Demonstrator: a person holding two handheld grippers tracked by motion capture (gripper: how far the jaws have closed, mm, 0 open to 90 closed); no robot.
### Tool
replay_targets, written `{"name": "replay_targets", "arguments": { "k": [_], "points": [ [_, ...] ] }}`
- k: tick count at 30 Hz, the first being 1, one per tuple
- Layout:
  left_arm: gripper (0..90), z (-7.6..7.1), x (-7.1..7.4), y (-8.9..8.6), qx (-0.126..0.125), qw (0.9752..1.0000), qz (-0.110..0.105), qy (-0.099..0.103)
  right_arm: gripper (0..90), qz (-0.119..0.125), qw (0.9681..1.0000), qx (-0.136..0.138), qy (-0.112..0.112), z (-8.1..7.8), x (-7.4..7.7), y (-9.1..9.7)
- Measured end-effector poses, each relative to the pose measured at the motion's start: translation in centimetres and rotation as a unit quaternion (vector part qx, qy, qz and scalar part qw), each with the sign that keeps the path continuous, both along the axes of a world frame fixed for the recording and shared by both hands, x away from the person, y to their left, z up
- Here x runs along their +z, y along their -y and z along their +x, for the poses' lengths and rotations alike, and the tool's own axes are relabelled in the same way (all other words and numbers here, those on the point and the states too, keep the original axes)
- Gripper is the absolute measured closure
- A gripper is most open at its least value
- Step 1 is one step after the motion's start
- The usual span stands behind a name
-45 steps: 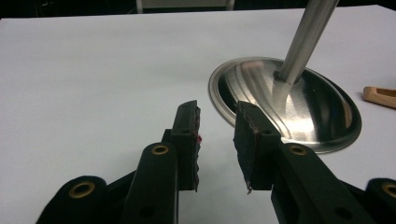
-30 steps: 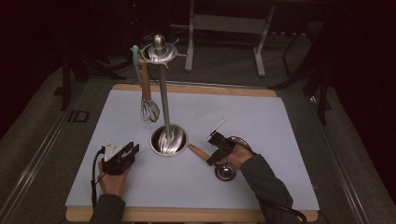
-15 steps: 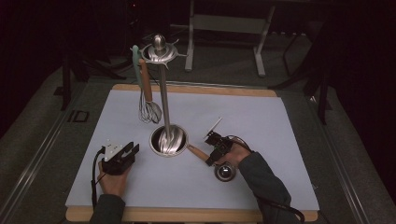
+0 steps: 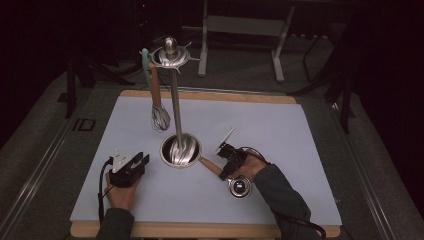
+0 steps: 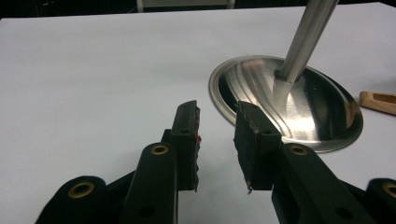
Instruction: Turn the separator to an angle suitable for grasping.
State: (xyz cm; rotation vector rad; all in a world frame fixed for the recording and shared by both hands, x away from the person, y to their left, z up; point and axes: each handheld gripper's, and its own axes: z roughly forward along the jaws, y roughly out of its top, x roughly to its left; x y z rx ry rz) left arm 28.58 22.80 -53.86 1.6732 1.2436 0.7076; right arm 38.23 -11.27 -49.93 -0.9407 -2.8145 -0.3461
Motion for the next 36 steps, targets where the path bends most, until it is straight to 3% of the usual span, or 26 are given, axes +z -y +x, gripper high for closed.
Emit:
{"name": "replay_targets", "arguments": {
  "k": [15, 21, 33, 36],
  "points": [
    [70.0, 0.0, 0.0, 0.0, 0.000, 1.0000, -0.001, 0.000, 70.8, 0.025, 0.9996, -0.014, 0.000, -0.2, 0.0, 0.7],
    [70.0, 0.0, 0.0, 0.0, -0.001, 1.0000, 0.000, -0.002, 70.8, 0.046, 0.9987, -0.021, 0.000, -0.2, 0.1, 1.3],
    [69.9, 0.0, 0.0, 0.1, 0.000, 1.0000, 0.002, -0.001, 70.9, 0.065, 0.9971, -0.036, 0.018, -0.4, 0.7, 1.7],
    [69.9, 0.0, 0.0, 0.1, 0.000, 1.0000, 0.002, -0.001, 70.9, 0.080, 0.9956, -0.040, 0.028, -0.5, 1.0, 1.9]
  ]
}}
